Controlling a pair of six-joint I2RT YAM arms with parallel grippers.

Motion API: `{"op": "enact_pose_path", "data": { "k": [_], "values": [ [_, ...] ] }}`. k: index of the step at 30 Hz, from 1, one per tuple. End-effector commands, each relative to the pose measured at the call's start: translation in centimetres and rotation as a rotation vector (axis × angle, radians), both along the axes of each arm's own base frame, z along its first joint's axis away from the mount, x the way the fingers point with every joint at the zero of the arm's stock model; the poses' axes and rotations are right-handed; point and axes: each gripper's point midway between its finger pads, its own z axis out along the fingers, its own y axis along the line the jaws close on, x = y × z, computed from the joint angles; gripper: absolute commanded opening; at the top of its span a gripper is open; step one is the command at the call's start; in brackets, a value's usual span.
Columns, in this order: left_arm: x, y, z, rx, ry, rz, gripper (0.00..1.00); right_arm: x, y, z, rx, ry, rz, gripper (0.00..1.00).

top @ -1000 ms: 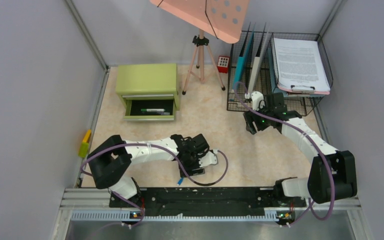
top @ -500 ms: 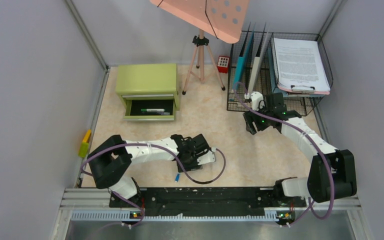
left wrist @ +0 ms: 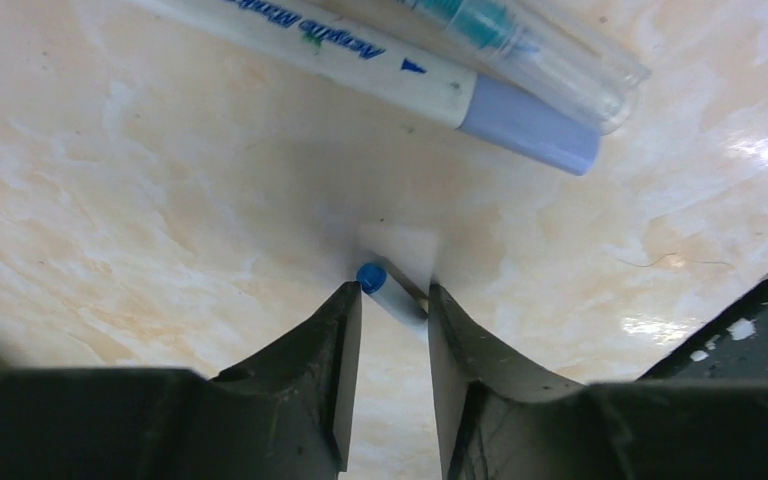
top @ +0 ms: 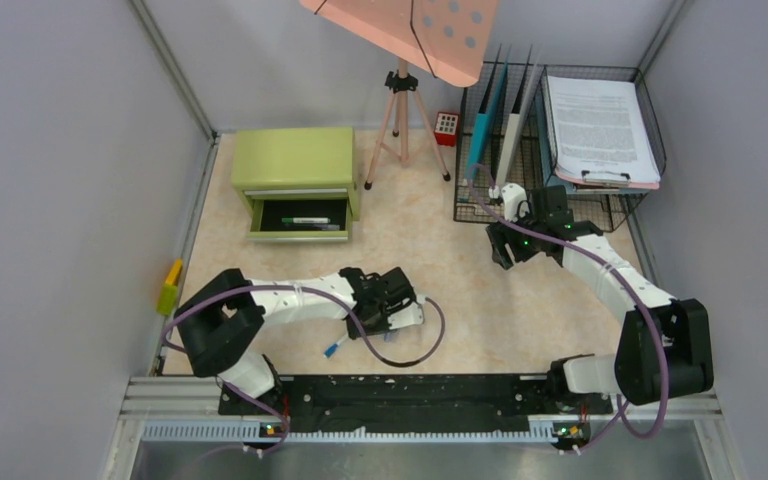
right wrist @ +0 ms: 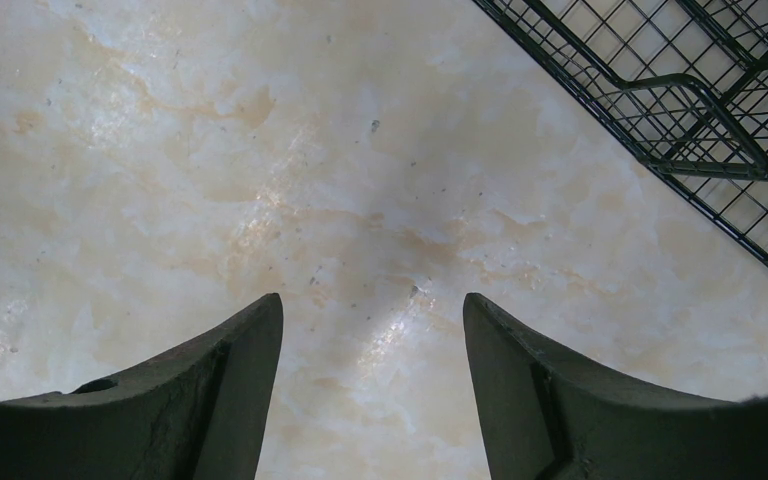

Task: Organize the desk
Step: Pick up the stationery from the corner of the board, then place the stationery in the drawer.

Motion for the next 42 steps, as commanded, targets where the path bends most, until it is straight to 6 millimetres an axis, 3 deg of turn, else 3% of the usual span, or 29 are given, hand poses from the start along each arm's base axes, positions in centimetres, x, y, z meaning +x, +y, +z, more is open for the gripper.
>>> {"op": "enact_pose_path", "data": {
  "k": [1,6,16,21,27,35,42],
  "values": [
    [1.2,1.5,-0.5,0.042,-0.044,-0.008,0.34,1.0,0.1,0.8,0.016,-0.025,0.005,0.66],
    [2.3,1.8,-0.3,0.046,-0.082,-0.018,0.24,1.0,0.1,0.8,0.014,-0.025,0.005,0.66],
    [2.6,2.4,-0.1,0.033,-0.053,0.013,0.00,1.0,0.1,0.7,0.014,-0.021,0.007,0.66],
    [2.8,2.1,1.9,0.020,-0.059,0.018,0.00,1.0,0.2,0.7,0.015,-0.017,0.009,0.66],
    [4.1,2.3,5.6,0.032,-0.140,0.016,0.00,1.0,0.2,0.7,0.017,-0.016,0.011,0.66],
    [8.9,3.9,10.4,0.060,-0.363,-0.024,0.00,1.0,0.2,0.7,0.018,-0.018,0.011,0.66],
    [15.3,5.6,15.0,0.010,-0.532,-0.033,0.00,1.0,0.2,0.8,0.019,-0.017,0.012,0.66]
  ]
}}
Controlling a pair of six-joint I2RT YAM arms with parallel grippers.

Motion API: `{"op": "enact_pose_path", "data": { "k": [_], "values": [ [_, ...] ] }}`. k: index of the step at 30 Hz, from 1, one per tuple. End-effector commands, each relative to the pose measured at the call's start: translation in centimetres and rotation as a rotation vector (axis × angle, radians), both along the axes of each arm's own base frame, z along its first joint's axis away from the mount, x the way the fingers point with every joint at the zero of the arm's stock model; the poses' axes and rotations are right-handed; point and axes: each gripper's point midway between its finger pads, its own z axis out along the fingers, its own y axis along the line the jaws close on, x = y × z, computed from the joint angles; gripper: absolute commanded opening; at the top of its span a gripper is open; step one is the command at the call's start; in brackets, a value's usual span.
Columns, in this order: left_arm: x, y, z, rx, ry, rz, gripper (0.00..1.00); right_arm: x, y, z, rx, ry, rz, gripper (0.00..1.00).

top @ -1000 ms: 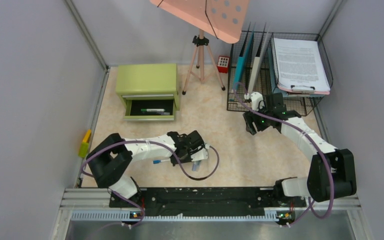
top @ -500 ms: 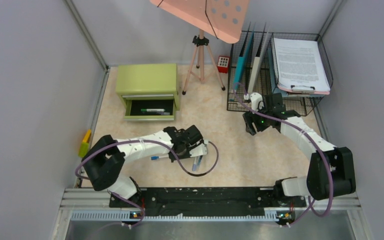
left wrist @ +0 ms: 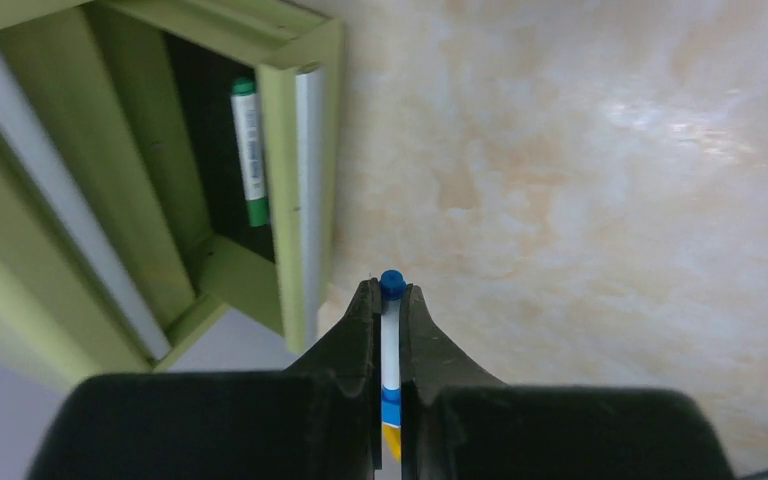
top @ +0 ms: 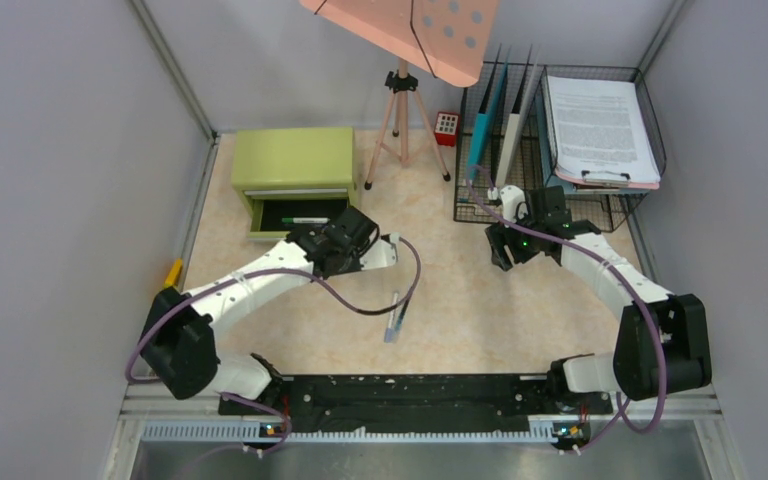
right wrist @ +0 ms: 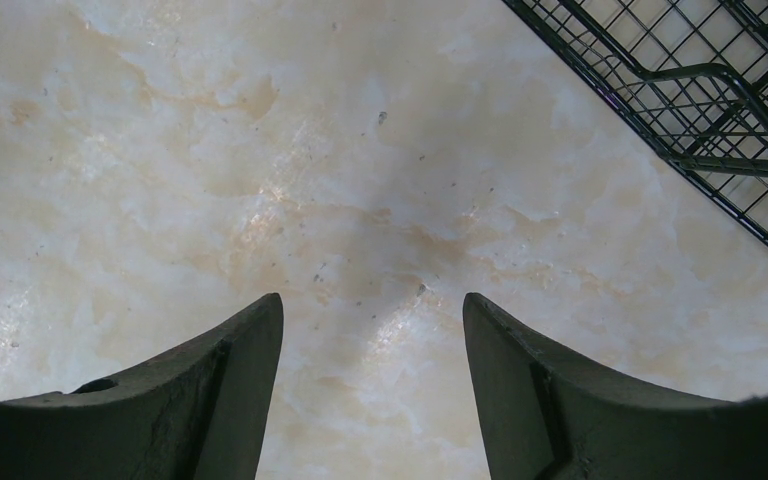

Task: Organize the desk
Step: Place the stationery in the drawer.

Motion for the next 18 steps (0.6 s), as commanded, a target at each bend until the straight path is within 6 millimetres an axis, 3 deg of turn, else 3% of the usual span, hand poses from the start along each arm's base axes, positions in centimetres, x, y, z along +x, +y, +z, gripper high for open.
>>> {"op": "enact_pose_path", "data": {
  "k": [1,4,11,18],
  "values": [
    [5.2,0.2,5.3,-0.041,-0.199,-0.072,0.00,1.2,0.2,1.5,0.018,-0.048,0.009,0.66],
    [7.8,1.1,6.2,-0.038,-0.258,-0.101,0.00,1.2,0.1,1.5,0.017,-0.048,0.007,0.66],
    [13.3,4.5,6.1,-0.020,-0.275,-0.114,0.00,1.2,0.1,1.6,0.016,-0.049,0.006,0.66],
    [15.8,5.3,4.7,-0.040,-0.215,-0.141,0.00,1.1,0.0,1.8,0.011,-0.058,0.004,0.66]
  ]
}}
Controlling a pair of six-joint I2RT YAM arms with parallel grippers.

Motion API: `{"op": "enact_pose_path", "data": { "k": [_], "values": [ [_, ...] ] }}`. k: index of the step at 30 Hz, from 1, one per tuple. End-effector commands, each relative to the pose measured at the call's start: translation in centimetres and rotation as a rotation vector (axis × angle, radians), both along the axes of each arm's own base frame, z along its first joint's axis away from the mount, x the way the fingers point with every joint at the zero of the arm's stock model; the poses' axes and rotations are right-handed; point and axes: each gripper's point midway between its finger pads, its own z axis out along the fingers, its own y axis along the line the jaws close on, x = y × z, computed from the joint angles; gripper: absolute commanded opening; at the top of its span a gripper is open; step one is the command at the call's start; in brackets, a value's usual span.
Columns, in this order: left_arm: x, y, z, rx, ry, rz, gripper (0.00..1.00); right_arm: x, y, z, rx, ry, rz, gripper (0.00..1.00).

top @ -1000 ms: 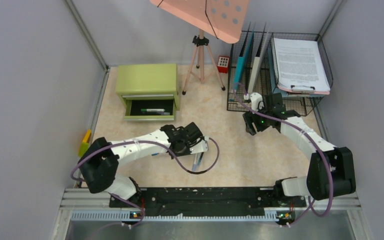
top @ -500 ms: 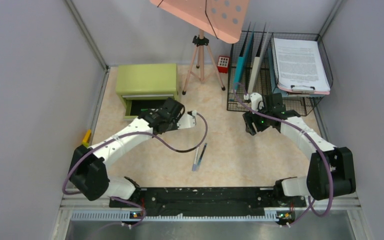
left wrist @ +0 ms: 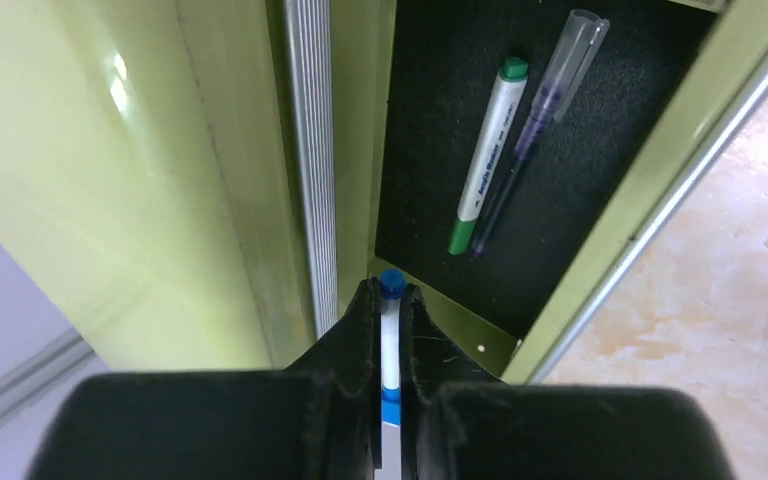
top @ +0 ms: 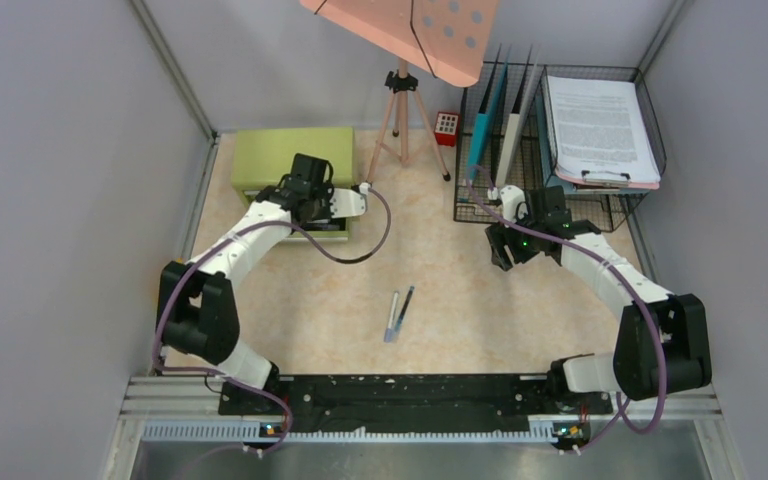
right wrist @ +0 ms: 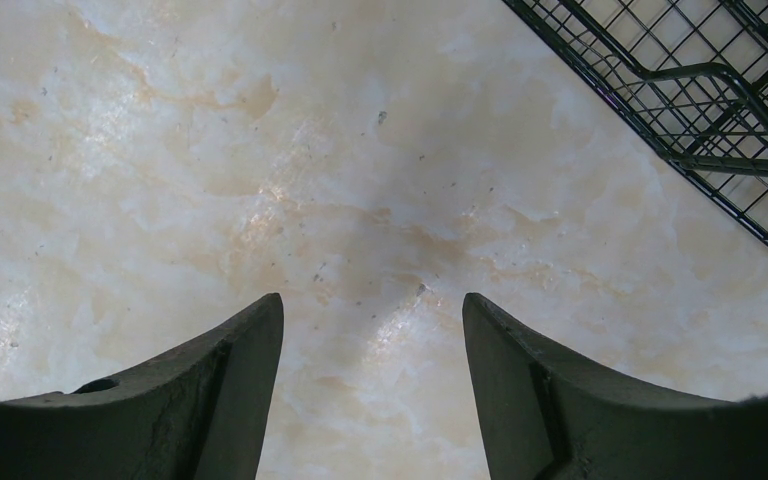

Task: Organize the desk
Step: Place the stationery in the drawer.

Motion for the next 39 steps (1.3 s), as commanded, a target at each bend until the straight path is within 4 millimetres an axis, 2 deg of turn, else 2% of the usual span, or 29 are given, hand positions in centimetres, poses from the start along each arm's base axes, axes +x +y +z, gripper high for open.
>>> {"op": "enact_pose_path", "data": {
  "k": [1,5,12,20,23,27,33,37,39],
  "values": [
    [2.0,-1.2,0.6,-0.028,-0.015,-0.095,0.00,1.1,-0.1,1.7,0.011,-0.058,0.003,0.66],
    [2.0,-0.5,-1.1,-0.009,0.021,-0.099,0.00,1.1,0.0,1.7,0.011,-0.057,0.003,0.65],
    [2.3,0.7,-2.9,-0.004,0.051,-0.079,0.01,1.1,0.0,1.7,0.010,-0.057,0.004,0.65],
    [2.0,0.8,-3.9,-0.029,0.070,-0.060,0.23,1.0,-0.1,1.7,0.008,-0.055,0.001,0.65],
    [1.9,0.8,-3.6,-0.049,0.054,-0.044,0.34,1.1,-0.1,1.7,0.008,-0.056,0.002,0.65],
    [1.9,0.5,-1.9,-0.094,-0.004,-0.025,0.48,1.1,-0.1,1.8,0.008,-0.061,0.003,0.65],
    [0.9,-0.3,1.4,-0.204,-0.055,0.012,0.57,1.1,-0.1,2.0,0.010,-0.064,0.004,0.65],
    [-1.7,-3.4,3.1,-0.401,-0.027,0.036,0.60,1.1,0.0,2.0,0.012,-0.063,0.003,0.65],
    [-3.9,-5.4,2.9,-0.493,0.049,0.069,0.60,1.1,0.0,1.9,0.013,-0.062,0.002,0.65]
  ]
}}
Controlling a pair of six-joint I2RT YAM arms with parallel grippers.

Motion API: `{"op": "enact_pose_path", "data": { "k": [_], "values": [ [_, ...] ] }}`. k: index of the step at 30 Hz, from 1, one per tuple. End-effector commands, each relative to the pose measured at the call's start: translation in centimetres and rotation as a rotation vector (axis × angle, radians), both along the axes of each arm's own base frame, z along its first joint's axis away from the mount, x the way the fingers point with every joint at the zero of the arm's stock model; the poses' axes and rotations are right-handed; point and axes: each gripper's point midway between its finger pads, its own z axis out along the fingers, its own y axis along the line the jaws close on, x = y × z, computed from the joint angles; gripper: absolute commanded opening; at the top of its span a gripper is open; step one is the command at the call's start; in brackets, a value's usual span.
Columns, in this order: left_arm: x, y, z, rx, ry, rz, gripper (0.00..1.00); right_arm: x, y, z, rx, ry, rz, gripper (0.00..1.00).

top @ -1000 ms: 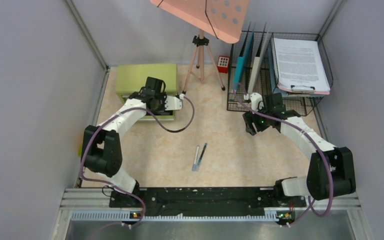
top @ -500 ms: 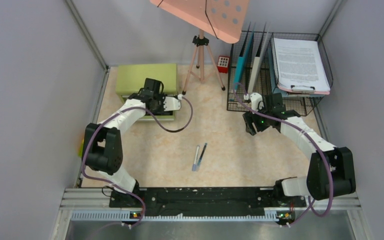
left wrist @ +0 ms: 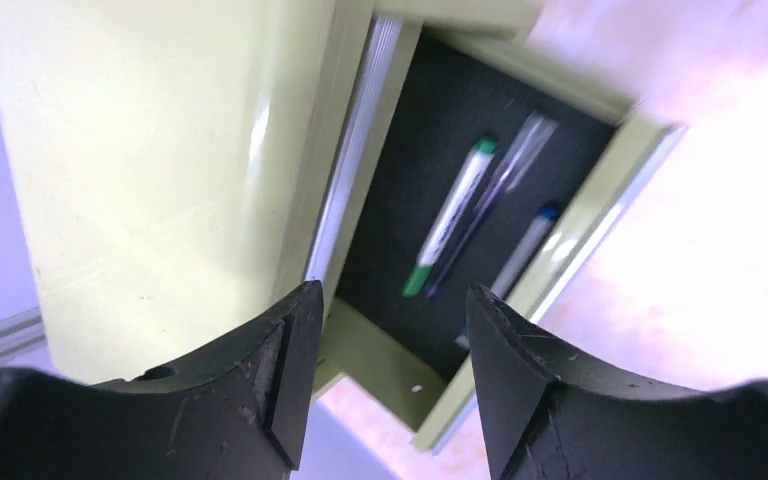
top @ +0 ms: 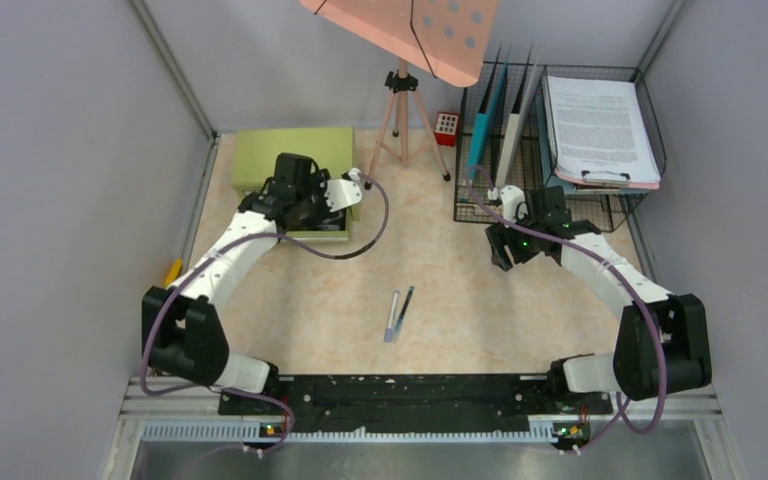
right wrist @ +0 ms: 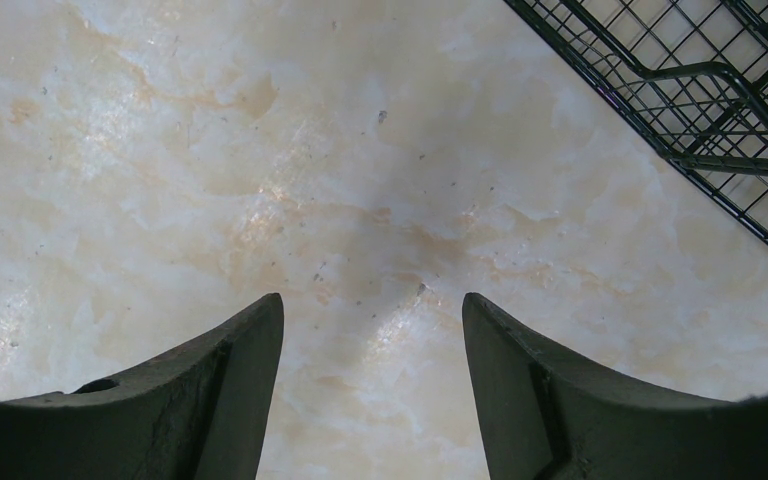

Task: Organize the desk
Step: Place the stationery in the drawer, then pick up the stationery from the center of the board.

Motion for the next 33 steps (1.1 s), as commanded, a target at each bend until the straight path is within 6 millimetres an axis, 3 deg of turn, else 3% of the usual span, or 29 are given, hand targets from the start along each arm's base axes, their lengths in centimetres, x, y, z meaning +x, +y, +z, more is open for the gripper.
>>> {"op": "enact_pose_path", "data": {
  "k": [1,7,13,21,24,33],
  "values": [
    [-4.8,-5.3,1.2,-0.281,0.124,0.037,0.61,1.1,0.0,1.8,0.015,-0.059,0.001,0.65],
    [-11.6,-12.3,-1.0,-0.470,0.407,0.034,0.65,1.3,0.0,1.5,0.012,-0.048,-0.001,0.65],
    [-14.9,-17.1,-3.2,-0.547,0.599,0.051,0.68,1.2,-0.2,1.5,0.001,-0.051,-0.008,0.65],
    [-16.3,-19.2,-9.4,-0.497,0.827,0.200,0.74,1.2,-0.4,1.4,-0.005,-0.051,-0.012,0.65],
    [-16.3,-19.6,-10.7,-0.505,0.854,0.256,0.74,1.2,-0.4,1.3,-0.005,-0.049,-0.009,0.65],
    [-16.0,-20.4,-12.0,-0.454,0.776,0.327,0.69,1.2,-0.3,1.4,-0.003,-0.051,-0.008,0.65]
  ]
}}
